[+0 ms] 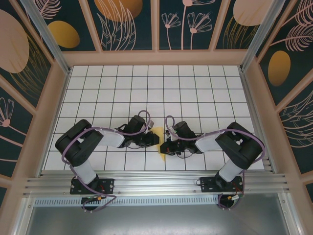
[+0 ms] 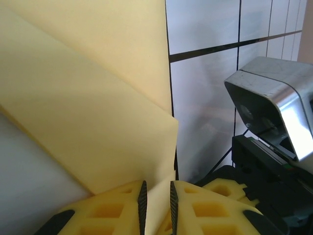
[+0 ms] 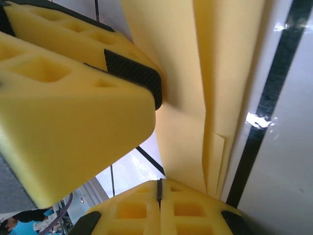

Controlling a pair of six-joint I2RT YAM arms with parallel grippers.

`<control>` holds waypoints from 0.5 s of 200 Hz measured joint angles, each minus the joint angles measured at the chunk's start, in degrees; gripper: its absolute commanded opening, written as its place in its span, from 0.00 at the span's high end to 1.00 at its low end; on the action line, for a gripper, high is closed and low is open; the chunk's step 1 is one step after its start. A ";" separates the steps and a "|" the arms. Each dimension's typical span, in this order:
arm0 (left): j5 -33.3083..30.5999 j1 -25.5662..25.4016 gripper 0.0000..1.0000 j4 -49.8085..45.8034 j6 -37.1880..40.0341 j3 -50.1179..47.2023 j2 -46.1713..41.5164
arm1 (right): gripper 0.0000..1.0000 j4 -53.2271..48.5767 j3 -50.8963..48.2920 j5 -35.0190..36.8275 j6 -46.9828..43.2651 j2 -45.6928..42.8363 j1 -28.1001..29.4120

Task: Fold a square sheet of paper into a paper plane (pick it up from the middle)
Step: Fold the wing for the fifth time at the center of the table.

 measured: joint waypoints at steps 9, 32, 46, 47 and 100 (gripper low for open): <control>-0.55 -0.13 0.77 -0.61 0.00 0.28 0.00 | 1.00 -0.07 0.00 0.04 -0.02 0.00 0.00; -1.25 -0.22 0.77 -1.81 -0.02 0.79 0.00 | 1.00 -0.72 0.17 0.15 -0.07 0.00 0.00; -1.42 -0.22 0.77 -2.71 0.00 1.27 -0.02 | 1.00 -1.11 0.28 0.31 -0.20 -0.11 0.00; -1.46 -0.22 0.77 -2.82 0.00 1.33 -0.02 | 1.00 -1.11 0.28 0.33 -0.20 -0.13 0.02; -6.84 2.99 0.76 -5.44 2.25 5.16 0.42 | 1.00 -2.60 0.66 1.16 -0.50 -0.61 0.26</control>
